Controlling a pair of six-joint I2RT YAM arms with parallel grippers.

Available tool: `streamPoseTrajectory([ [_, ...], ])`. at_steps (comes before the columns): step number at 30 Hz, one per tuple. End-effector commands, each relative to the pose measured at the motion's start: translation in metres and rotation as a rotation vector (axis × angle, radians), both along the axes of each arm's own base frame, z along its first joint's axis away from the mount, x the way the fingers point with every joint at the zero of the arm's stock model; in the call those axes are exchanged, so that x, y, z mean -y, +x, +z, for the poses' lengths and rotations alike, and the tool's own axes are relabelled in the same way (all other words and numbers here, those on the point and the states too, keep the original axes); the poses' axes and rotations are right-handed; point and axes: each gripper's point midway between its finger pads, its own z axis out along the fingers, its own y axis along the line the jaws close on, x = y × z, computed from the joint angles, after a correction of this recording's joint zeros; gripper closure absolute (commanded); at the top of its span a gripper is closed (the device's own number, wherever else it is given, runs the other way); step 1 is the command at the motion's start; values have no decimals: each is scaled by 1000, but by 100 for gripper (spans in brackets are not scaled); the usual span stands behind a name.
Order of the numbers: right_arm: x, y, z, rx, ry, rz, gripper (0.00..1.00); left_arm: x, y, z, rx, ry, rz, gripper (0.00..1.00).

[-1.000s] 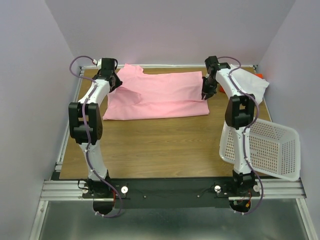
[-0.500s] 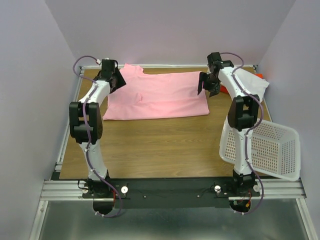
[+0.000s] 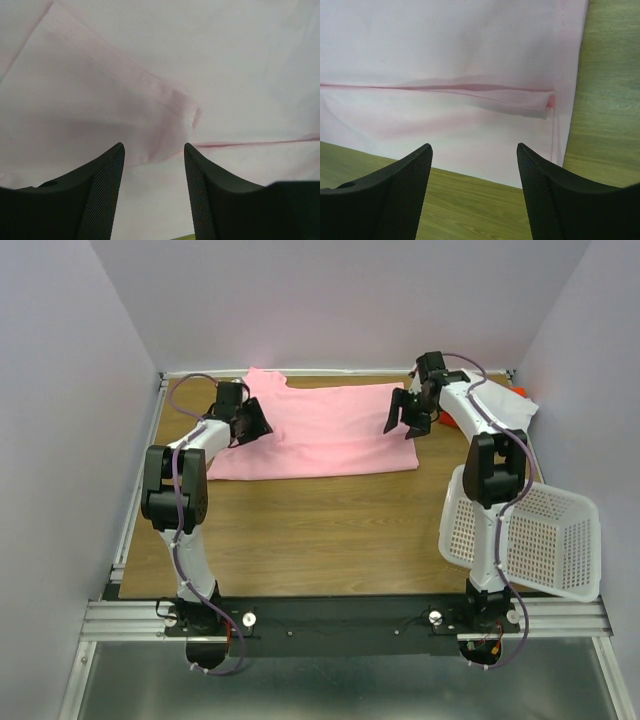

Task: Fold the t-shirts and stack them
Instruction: Fold the tshirt

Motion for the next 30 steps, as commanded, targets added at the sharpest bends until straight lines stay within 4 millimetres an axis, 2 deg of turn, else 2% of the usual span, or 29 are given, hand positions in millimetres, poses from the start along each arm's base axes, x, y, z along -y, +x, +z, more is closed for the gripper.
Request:
streamPoseTrajectory([
  [1,-9,7,-14,5,46,18,25,11,1,-4,35,-48,-60,41],
  [6,-2,-1,-42,-40,2,14,25,9,-7,-19,9,-32,-69,41],
  [10,3,-18,-62,-95,-18,11,25,3,-22,-35,-35,-12,-53,41],
  [13,9,-38,-78,-150,-40,4,25,1,-31,-39,-47,-13,-40,41],
  [19,16,-67,-84,-202,-57,-11,25,-11,-53,-55,-123,22,20,41],
  [24,19,-95,-84,-246,-60,-36,25,-16,-74,-59,-152,19,65,41],
  [28,21,-107,-77,-251,-57,-52,25,-16,-95,-65,-186,8,72,41],
  [30,21,-118,-78,-272,-56,-58,25,-15,-102,-62,-190,-9,81,41],
])
